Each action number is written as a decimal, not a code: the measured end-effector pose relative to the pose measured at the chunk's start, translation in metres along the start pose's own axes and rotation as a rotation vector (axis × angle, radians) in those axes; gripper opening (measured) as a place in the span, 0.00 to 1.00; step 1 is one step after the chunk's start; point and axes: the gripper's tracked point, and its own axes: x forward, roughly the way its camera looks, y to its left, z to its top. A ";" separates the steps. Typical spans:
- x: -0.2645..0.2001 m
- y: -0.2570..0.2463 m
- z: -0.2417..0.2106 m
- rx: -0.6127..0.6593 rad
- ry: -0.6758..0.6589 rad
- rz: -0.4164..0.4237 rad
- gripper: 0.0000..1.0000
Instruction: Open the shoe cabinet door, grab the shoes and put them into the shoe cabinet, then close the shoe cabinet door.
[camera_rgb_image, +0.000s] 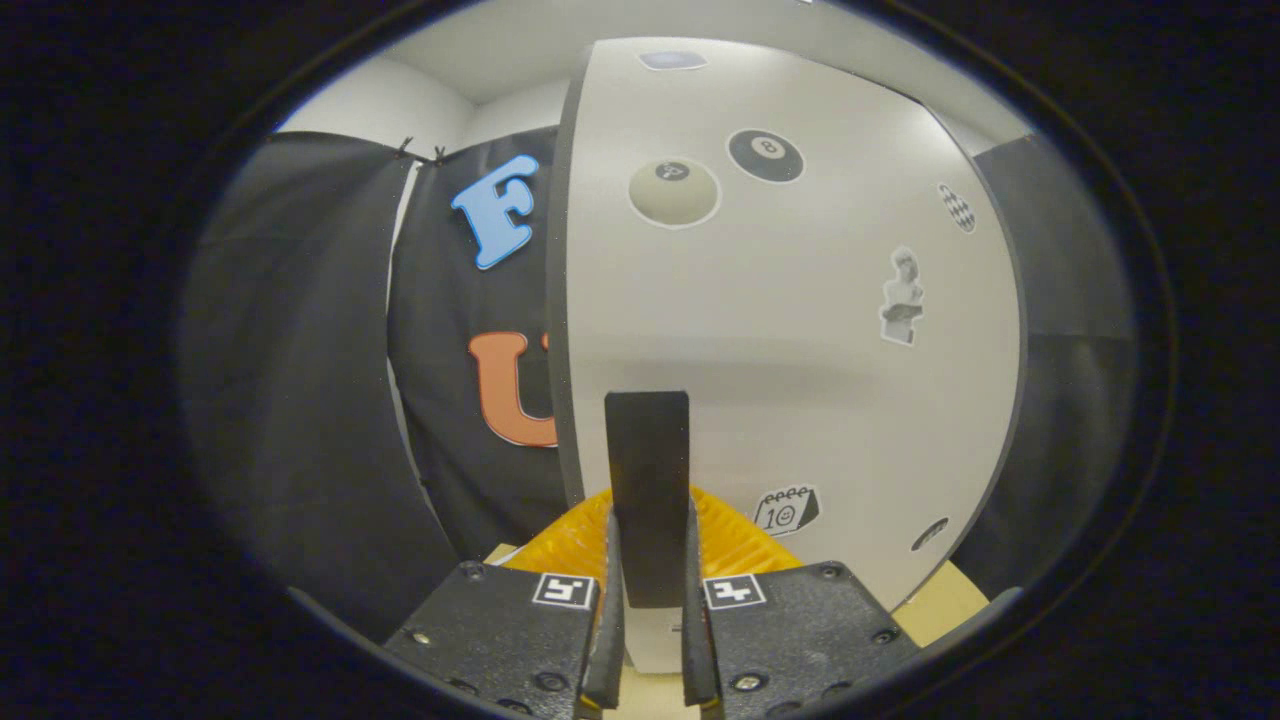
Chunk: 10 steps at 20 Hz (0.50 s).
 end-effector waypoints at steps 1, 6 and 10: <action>-0.010 0.000 0.000 0.000 -0.008 0.017 0.26; -0.070 -0.012 -0.003 -0.036 -0.011 0.118 0.24; -0.116 -0.033 -0.013 -0.045 -0.013 0.181 0.23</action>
